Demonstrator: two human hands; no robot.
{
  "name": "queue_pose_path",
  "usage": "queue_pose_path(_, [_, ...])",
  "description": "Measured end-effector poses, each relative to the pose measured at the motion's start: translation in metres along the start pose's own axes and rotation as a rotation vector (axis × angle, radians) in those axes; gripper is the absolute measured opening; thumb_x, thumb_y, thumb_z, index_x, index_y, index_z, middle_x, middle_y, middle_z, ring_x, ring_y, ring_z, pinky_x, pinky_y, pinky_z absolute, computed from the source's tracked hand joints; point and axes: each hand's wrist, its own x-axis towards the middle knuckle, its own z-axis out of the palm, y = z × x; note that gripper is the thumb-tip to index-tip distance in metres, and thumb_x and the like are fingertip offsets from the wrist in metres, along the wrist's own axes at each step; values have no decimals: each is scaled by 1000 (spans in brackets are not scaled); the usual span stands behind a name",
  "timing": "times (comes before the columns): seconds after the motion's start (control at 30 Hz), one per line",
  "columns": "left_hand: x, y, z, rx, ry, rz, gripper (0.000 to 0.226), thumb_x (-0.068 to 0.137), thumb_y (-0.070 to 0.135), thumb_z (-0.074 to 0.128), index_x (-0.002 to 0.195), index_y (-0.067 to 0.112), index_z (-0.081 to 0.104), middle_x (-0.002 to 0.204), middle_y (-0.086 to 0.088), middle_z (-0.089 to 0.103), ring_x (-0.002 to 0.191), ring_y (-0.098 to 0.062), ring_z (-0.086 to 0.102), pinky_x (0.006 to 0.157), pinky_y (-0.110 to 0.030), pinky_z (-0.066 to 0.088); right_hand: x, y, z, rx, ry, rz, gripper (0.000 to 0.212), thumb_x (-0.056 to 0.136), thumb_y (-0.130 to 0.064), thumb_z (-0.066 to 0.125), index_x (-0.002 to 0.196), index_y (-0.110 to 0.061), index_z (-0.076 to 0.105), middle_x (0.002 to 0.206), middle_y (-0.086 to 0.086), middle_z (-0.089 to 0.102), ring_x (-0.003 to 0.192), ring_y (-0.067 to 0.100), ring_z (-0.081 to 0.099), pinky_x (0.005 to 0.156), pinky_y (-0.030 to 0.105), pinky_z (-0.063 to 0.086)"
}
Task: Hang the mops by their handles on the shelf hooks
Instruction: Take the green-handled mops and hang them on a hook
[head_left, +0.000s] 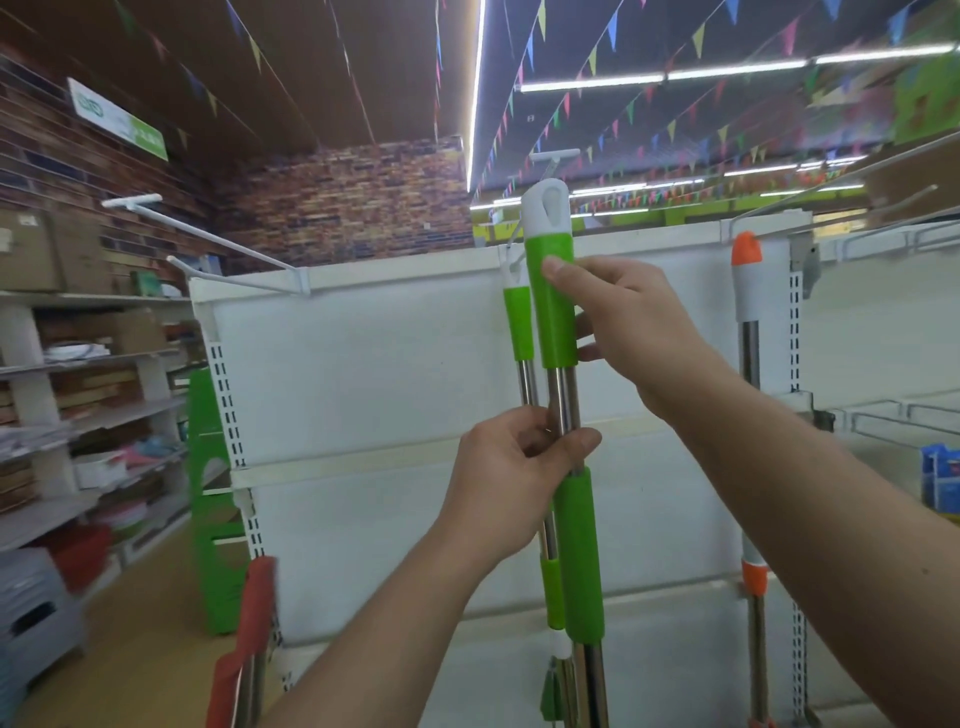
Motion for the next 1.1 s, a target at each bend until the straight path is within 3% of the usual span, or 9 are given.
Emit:
queue_pose_path(0.13, [1, 0, 1, -9, 0, 0, 19, 82, 38, 81, 83, 19, 75, 73, -3, 77, 67, -16, 70, 75, -43, 58, 2, 1, -1, -7, 18, -2, 61, 84, -54, 64, 107, 1, 73, 114, 35, 67, 100, 54, 67, 85, 68, 57])
queue_pose_path(0.23, [3, -1, 2, -7, -13, -13, 14, 85, 34, 80, 85, 20, 75, 72, 0, 77, 70, -16, 72, 81, -47, 61, 4, 6, -3, -25, 23, -6, 53, 92, -49, 65, 107, 1, 74, 113, 35, 68, 89, 50, 70, 85, 67, 57])
queue_pose_path(0.4, [8, -9, 4, -10, -21, -45, 10, 88, 31, 78, 86, 21, 76, 72, -1, 77, 68, -13, 71, 76, -40, 59, 9, 17, -3, -74, 29, 15, 43, 100, -43, 64, 105, -2, 75, 110, 32, 72, 77, 34, 65, 82, 59, 58])
queue_pose_path(0.53, [10, -14, 4, -3, -17, -51, 10, 88, 29, 78, 84, 20, 75, 71, -2, 76, 66, -13, 70, 74, -39, 58, 12, 25, -1, -58, 16, 29, 41, 101, -42, 63, 105, -4, 76, 109, 31, 72, 77, 28, 64, 73, 41, 52])
queue_pose_path(0.8, [15, -17, 5, 4, -6, -33, 11, 89, 27, 78, 80, 22, 74, 71, -4, 76, 66, -14, 70, 78, -44, 59, 14, 27, 1, -52, 4, 2, 38, 103, -37, 61, 106, -2, 76, 109, 28, 74, 77, 21, 64, 71, 34, 51])
queue_pose_path(1.0, [21, -18, 7, 2, 13, -16, 10, 89, 27, 77, 82, 21, 75, 77, -11, 77, 69, -17, 71, 79, -47, 60, 19, 25, 0, -44, -7, -11, 42, 102, -39, 62, 107, 1, 75, 109, 30, 71, 75, 22, 63, 67, 34, 51])
queue_pose_path(1.1, [25, -17, 8, -6, 23, -3, 9, 90, 28, 77, 83, 22, 75, 78, -12, 77, 70, -18, 71, 79, -48, 60, 23, 25, 1, -7, -1, -25, 39, 102, -38, 62, 104, -1, 75, 106, 32, 71, 74, 24, 64, 71, 45, 60])
